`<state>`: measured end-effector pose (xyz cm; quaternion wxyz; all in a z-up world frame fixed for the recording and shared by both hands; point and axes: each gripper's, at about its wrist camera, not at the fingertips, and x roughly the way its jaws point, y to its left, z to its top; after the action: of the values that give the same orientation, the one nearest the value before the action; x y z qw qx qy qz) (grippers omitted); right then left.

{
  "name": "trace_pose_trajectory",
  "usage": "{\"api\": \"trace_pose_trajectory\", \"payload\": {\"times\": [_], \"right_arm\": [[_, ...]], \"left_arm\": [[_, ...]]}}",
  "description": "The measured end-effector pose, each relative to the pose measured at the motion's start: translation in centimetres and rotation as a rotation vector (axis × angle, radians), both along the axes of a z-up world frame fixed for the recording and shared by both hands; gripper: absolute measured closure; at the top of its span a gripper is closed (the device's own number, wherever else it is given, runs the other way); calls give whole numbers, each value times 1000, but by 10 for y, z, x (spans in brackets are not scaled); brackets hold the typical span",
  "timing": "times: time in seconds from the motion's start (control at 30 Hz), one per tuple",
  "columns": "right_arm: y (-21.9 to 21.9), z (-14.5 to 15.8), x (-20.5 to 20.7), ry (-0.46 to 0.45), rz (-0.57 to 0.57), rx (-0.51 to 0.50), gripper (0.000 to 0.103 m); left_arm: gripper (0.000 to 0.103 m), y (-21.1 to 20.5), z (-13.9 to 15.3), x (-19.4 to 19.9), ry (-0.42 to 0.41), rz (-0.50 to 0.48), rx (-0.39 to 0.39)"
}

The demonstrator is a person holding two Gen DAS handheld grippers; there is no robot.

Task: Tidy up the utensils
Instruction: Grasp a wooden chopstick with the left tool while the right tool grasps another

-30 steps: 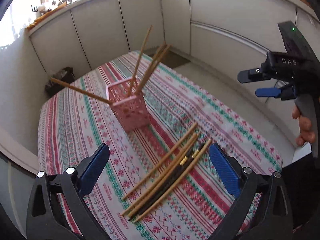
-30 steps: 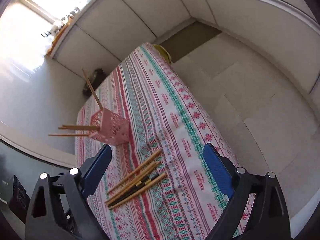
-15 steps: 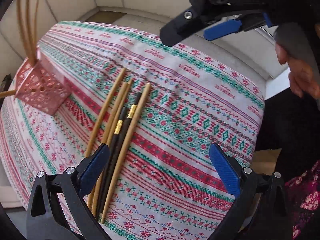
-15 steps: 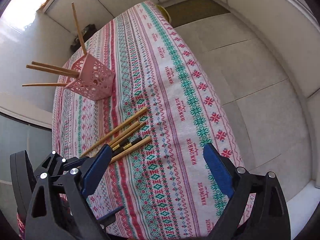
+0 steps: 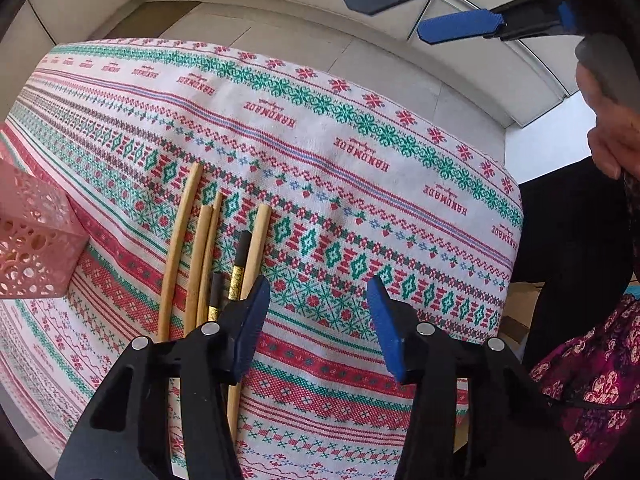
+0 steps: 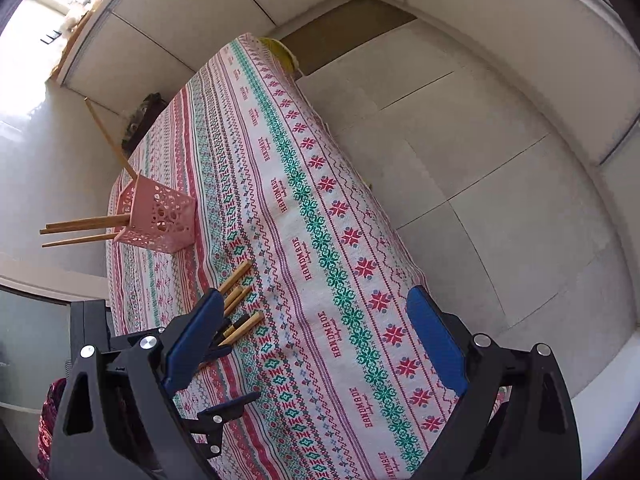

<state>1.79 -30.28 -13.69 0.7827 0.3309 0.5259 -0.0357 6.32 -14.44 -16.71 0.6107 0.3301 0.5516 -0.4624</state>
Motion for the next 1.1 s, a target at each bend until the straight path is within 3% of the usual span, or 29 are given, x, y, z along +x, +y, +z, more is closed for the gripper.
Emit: {"api": "trace_pose_trajectory", "payload": {"times": [0.33,0.47,0.5,0.63,0.77,0.87,1.0,1.1], "right_arm": [[-11,-1,-5,5,-25,4,13],[-13,-2,-5,6,-30,4,13],[-13,-2,-4,7,-31,4,13],[-11,-3,-3,12,-30,10,13],[-4,-5,0,21,-23,14,13],[4,-8,4,24,-16,46,13],[29,-21,13,51,18,149,13],[56,-28,23,79,36,151,17]], "left_arm": [[53,-14,-26,23,9,4,81],[53,-13,-31,31,7,-5,75],[56,-13,-32,33,1,17,76],[89,-6,-31,40,-41,157,107],[95,2,-30,35,-81,261,92],[97,22,-26,25,-69,396,38],[97,73,2,6,-33,569,-149],[97,119,37,-11,-48,655,-317]]}}
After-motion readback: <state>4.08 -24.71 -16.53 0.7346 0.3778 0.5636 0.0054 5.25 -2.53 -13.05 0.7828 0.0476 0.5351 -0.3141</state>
